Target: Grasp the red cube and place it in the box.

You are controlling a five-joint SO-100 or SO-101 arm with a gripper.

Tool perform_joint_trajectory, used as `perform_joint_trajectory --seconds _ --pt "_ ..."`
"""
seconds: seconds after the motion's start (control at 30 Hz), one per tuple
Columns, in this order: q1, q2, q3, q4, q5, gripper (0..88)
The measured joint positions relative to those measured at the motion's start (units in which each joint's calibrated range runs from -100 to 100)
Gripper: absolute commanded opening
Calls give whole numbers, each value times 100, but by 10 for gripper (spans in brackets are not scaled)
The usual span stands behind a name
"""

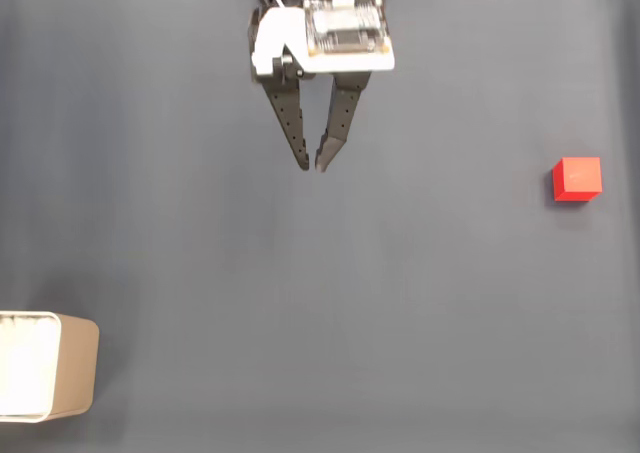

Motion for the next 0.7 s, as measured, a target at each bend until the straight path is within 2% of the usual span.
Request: perform_joint_trajectory --seconds 0.27,0.7 --pt "-67 547 -335 175 107 0" --pt "-1053 756 -335 175 161 0"
